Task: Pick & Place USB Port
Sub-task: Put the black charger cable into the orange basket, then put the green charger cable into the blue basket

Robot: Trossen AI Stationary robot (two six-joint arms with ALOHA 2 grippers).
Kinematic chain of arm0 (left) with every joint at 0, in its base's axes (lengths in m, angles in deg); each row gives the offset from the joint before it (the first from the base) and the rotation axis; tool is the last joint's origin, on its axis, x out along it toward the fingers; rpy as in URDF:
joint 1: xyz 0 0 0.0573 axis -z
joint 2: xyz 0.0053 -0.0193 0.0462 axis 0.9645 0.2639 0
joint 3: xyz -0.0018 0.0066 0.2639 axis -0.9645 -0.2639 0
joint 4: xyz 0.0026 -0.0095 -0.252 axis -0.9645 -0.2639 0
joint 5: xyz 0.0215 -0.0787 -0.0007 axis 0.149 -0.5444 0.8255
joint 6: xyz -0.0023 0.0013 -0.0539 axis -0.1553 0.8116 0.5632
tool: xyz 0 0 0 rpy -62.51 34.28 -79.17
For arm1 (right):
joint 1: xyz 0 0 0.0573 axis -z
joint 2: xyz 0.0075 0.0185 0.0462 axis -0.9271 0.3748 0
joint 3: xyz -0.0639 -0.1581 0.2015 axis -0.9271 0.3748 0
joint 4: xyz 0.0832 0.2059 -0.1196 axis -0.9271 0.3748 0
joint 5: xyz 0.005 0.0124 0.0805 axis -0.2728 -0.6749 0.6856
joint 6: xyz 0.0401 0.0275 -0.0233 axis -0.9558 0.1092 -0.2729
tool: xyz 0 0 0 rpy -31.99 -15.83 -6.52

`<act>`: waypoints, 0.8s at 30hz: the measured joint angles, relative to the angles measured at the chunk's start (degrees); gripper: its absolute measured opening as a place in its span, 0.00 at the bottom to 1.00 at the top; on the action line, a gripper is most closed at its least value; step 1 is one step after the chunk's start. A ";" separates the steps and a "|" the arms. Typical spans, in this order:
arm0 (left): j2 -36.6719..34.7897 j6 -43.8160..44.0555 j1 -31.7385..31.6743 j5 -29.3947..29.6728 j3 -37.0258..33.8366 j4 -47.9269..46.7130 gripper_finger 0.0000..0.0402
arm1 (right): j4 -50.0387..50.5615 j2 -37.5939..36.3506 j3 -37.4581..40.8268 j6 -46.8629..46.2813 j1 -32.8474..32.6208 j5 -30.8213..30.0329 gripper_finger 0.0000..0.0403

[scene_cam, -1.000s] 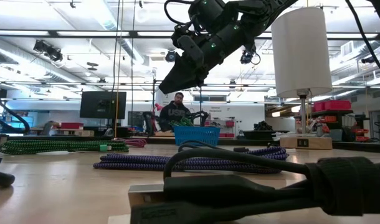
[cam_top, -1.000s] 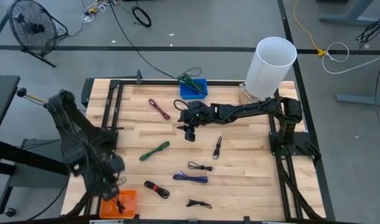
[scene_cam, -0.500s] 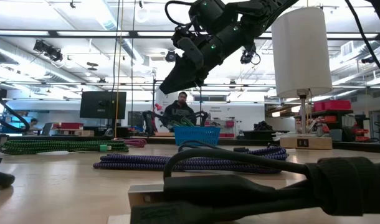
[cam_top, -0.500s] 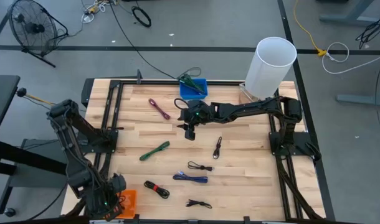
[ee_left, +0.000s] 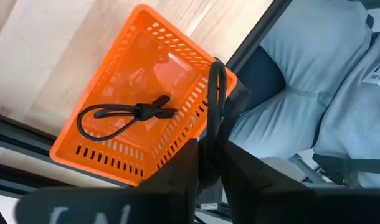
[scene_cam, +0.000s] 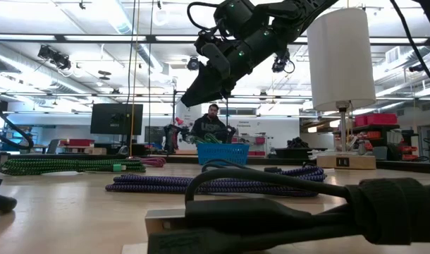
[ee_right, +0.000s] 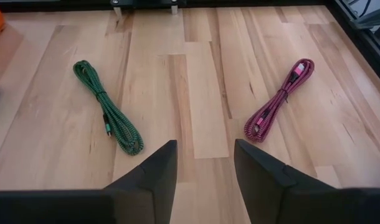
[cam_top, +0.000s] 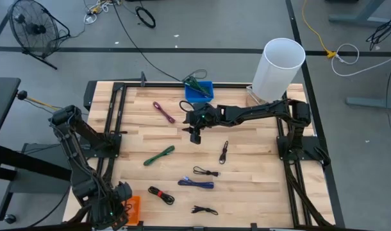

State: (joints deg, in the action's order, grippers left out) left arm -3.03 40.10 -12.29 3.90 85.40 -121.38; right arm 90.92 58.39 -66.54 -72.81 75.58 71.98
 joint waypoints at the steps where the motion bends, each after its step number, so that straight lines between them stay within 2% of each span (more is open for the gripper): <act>1: 0.00 0.18 0.15 0.00 0.00 -0.02 0.18 | 0.02 0.00 0.00 0.02 0.00 0.00 0.40; 9: 0.00 1.65 0.49 -0.05 0.00 -0.57 0.23 | 0.02 0.00 0.00 0.02 0.00 -0.03 0.40; 17: 0.00 -0.20 0.47 1.00 0.00 -2.21 0.24 | 0.02 0.00 0.00 0.02 0.00 -0.05 0.40; 21: 0.00 -6.28 0.05 4.08 0.00 -2.26 0.24 | 0.02 0.00 0.00 0.02 0.00 -0.05 0.40; 24: 0.00 -9.41 -1.38 9.04 0.00 -3.77 0.24 | 0.02 0.00 0.00 0.02 0.00 -0.05 0.40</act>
State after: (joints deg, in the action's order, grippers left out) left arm -3.03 30.69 -13.68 12.94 85.40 -125.15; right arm 90.94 58.39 -66.54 -72.79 75.58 71.93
